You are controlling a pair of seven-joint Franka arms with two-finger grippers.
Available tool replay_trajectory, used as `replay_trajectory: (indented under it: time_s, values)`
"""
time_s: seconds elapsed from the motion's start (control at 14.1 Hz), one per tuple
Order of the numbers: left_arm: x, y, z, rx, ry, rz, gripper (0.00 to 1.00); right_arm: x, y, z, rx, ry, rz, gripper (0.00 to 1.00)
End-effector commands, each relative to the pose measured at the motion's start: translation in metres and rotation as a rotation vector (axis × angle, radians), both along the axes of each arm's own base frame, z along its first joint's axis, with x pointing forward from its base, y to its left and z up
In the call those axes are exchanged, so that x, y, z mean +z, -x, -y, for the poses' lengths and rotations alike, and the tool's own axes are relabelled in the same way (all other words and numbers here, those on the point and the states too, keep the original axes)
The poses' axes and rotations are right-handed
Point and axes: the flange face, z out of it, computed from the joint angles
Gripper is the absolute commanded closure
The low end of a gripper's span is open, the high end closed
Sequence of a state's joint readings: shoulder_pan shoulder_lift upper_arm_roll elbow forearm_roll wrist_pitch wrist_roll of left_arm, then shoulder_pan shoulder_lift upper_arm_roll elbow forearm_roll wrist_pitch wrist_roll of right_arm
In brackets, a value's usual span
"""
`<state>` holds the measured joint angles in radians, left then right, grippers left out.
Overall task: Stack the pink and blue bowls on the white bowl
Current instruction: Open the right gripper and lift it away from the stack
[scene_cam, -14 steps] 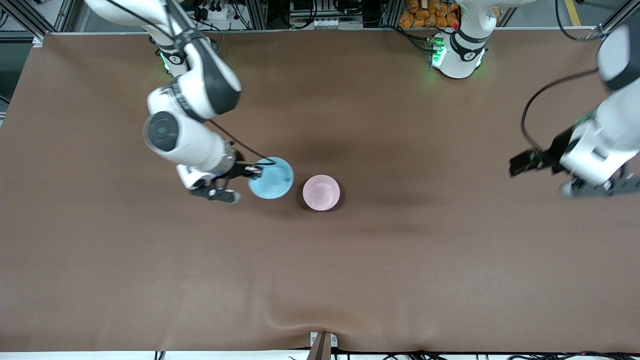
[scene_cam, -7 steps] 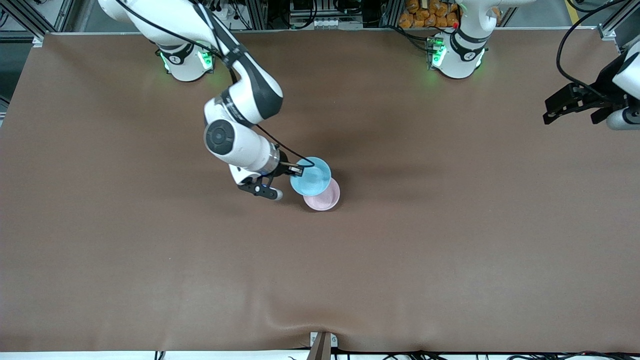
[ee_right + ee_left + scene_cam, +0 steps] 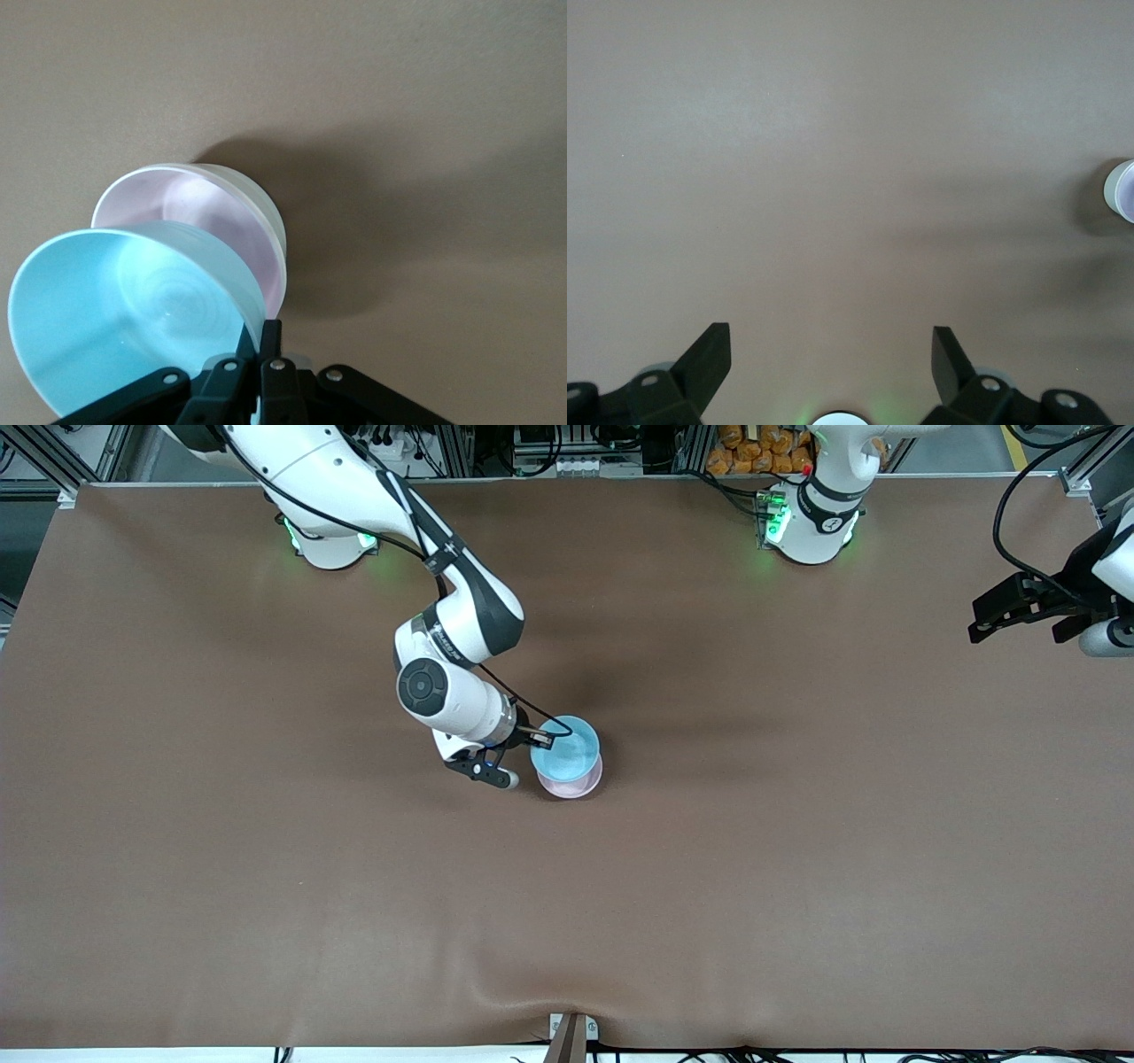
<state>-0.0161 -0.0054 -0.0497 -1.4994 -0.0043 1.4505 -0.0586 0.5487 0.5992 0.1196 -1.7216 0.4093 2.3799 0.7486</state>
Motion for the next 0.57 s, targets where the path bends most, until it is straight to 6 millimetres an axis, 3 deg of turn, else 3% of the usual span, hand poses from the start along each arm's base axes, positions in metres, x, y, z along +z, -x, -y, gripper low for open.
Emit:
replay_trajectory:
  time_s: [0.0,0.21,0.28,0.36,0.5]
  values:
    - [0.000,0.004,0.000,-0.027,0.010,-0.009,0.00,-0.006,-0.002,-0.010,-0.024,-0.014,0.007,1.00]
    - [-0.002,0.003,-0.002,-0.031,0.012,-0.012,0.00,-0.011,-0.003,-0.009,-0.027,-0.013,0.012,1.00]
    - [0.000,0.003,0.002,-0.029,0.010,-0.011,0.00,-0.008,-0.006,-0.006,-0.027,-0.014,0.014,0.68]
    - [-0.001,0.002,0.000,-0.027,0.011,-0.011,0.00,-0.003,-0.011,-0.001,-0.039,-0.015,0.014,0.01]
    - [-0.005,0.000,0.003,-0.030,0.010,-0.017,0.00,0.012,-0.012,0.003,-0.035,-0.012,0.004,0.00]
